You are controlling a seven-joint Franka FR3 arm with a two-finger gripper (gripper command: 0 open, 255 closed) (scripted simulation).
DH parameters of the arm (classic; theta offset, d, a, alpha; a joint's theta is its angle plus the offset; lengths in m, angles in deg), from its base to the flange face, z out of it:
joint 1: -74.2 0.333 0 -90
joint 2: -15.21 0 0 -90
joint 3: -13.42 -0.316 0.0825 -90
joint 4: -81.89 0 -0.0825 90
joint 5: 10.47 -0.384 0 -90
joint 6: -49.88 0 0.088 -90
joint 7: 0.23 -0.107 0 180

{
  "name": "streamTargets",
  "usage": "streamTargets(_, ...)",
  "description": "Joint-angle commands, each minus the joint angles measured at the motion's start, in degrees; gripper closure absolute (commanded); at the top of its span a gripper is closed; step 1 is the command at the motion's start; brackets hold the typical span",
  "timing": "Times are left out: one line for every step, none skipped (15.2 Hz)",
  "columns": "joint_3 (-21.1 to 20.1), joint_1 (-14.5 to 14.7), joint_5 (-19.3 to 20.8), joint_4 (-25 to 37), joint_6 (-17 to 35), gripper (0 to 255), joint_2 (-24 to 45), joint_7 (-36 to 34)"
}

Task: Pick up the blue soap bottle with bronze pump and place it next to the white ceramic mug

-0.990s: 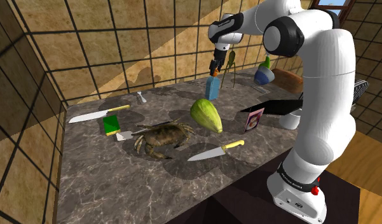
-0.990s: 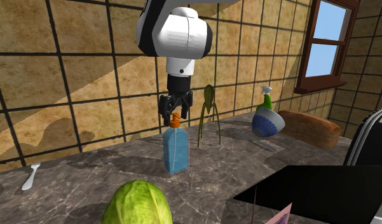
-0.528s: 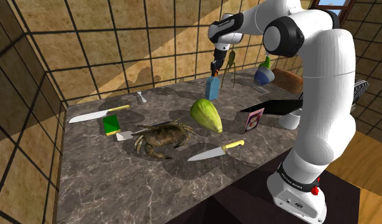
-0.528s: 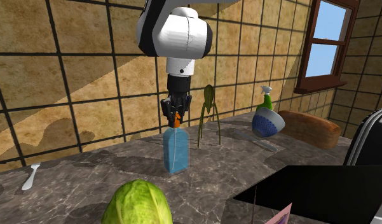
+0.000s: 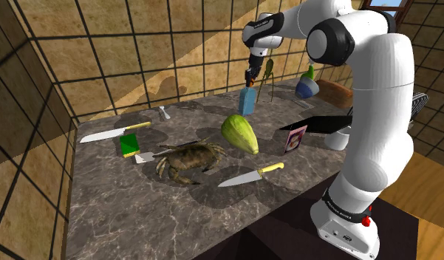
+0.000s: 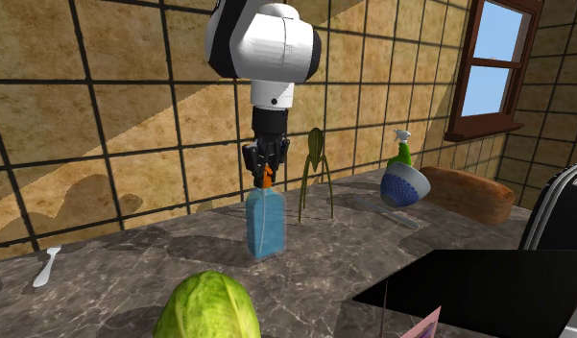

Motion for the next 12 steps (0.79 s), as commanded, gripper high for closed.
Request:
streamTargets(0.1,-0.03,0.2,0.91,-1.2,255,-0.33,-0.2)
streamTargets(0.15,-0.04,0.31,1.46,-1.88,255,-0.49,-0.32)
streamTargets(0.2,-0.06,0.42,2.01,-2.57,255,-0.64,-0.44)
streamTargets(0.24,-0.09,0.51,2.59,-3.26,255,-0.78,-0.56)
streamTargets(0.28,-0.11,0.6,3.19,-3.96,255,-0.9,-0.67)
streamTargets(0.32,-0.14,0.69,3.8,-4.67,255,-1.01,-0.78)
streamTargets(0.36,-0.18,0.77,4.43,-5.38,255,-1.1,-0.89)
streamTargets(0.4,-0.22,0.84,5.08,-6.1,255,-1.19,-1.0)
streamTargets(0.43,-0.27,0.91,5.76,-6.83,255,-1.25,-1.11)
streamTargets(0.46,-0.32,0.96,6.45,-7.56,255,-1.31,-1.21)
streamTargets(0.49,-0.38,1.02,7.16,-8.31,255,-1.35,-1.31)
streamTargets(0.52,-0.44,1.06,7.9,-9.05,255,-1.37,-1.41)
